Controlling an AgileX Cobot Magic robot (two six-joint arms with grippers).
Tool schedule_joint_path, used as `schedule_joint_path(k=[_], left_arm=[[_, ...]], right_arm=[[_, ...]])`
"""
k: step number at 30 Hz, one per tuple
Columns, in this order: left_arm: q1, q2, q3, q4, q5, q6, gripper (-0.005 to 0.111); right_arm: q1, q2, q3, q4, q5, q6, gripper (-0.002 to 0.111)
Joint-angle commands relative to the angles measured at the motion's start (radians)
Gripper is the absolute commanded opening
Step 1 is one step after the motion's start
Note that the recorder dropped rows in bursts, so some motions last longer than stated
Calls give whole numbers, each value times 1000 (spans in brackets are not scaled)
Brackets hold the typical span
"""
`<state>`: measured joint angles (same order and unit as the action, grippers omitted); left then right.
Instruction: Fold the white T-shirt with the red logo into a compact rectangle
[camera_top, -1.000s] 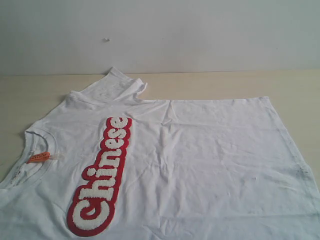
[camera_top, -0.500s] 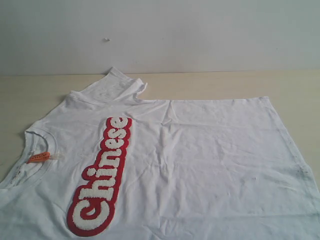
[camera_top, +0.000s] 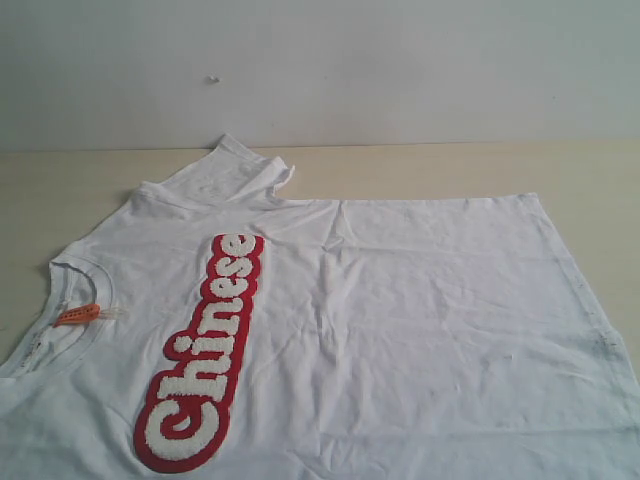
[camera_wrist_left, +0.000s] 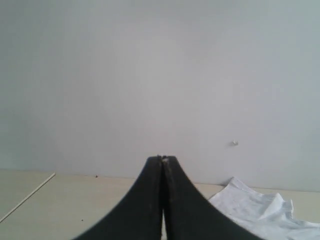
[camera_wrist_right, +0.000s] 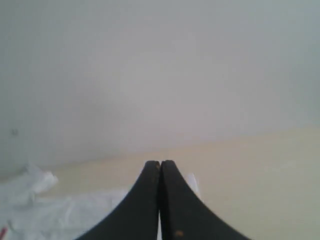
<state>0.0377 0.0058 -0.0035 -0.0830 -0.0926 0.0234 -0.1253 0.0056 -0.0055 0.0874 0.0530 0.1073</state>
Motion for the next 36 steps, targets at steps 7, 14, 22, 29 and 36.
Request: schedule_joint_path(k=[7, 14, 22, 29, 36], left_arm=[[-4, -6, 3, -10, -53, -306, 0], [-4, -6, 3, -10, -71, -412, 0], [-4, -6, 3, -10, -83, -532, 0], [-4, -6, -11, -10, -28, -556, 0], [-4, 17, -156, -1, 106, -459, 0]], right_arm=[[-6, -6, 6, 141, -214, 83, 0], [-6, -6, 6, 138, -220, 83, 0], [-6, -6, 6, 141, -220, 133, 0], [-6, -6, -23, 141, -170, 133, 0], [-6, 14, -193, 141, -102, 19, 0]])
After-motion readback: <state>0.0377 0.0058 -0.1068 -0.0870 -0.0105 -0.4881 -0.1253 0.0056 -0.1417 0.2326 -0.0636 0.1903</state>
